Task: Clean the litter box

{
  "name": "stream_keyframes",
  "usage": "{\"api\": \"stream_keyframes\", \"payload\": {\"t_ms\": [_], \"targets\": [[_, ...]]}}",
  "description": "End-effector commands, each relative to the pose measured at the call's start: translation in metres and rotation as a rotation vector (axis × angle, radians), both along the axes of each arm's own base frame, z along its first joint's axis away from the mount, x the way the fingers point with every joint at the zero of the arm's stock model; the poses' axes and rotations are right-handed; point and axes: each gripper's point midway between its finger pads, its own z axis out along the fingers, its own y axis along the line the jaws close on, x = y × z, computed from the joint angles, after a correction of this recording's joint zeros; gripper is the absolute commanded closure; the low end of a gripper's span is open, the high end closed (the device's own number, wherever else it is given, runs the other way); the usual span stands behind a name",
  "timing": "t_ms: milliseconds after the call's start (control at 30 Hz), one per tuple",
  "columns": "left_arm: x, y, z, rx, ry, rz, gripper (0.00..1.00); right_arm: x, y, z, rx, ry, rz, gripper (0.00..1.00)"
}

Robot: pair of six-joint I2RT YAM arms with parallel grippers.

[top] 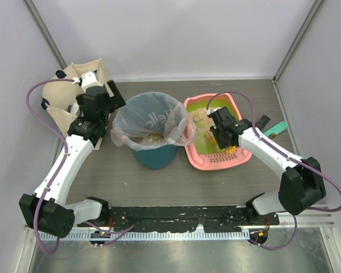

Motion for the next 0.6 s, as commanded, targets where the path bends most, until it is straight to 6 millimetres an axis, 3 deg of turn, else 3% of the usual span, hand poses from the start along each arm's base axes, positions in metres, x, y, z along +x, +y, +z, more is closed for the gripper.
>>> {"api": "stream_keyframes", "payload": {"t_ms": [0, 33, 100, 167, 233, 433, 467, 500, 567], "targets": [[0.002, 0.004, 0.013, -0.015, -0.057, 0.024, 0.0, -0.002, -0.012, 0.006, -0.078, -0.007, 0.026, 0.99], [0.003, 0.003, 0.013, -0.016, -0.056, 0.023, 0.0, -0.001, -0.013, 0.001, -0.104, 0.03, 0.02, 0.99], [0.003, 0.002, 0.012, -0.017, -0.053, 0.019, 0.01, 0.002, -0.01, 0.009, -0.095, 0.025, 0.013, 0.99], [0.003, 0.002, 0.011, -0.017, -0.05, 0.021, 0.0, 0.016, -0.001, 0.038, -0.037, -0.066, 0.013, 0.99], [0.003, 0.002, 0.009, -0.02, -0.047, 0.022, 0.0, 0.024, 0.007, 0.049, 0.005, -0.116, 0.02, 0.99], [0.001, 0.002, 0.001, -0.039, -0.034, 0.031, 0.0, 0.0, -0.012, -0.008, -0.087, 0.013, -0.014, 0.99], [0.0, 0.002, 0.0, -0.038, -0.031, 0.031, 0.0, 0.0, -0.013, -0.008, -0.08, -0.009, -0.021, 0.99], [-0.001, 0.003, 0.0, -0.037, -0.031, 0.033, 0.0, 0.009, -0.01, 0.005, -0.032, -0.108, -0.032, 0.99], [-0.002, 0.003, -0.002, -0.035, -0.026, 0.032, 0.0, 0.005, -0.015, 0.0, -0.014, -0.159, -0.059, 0.99]]}}
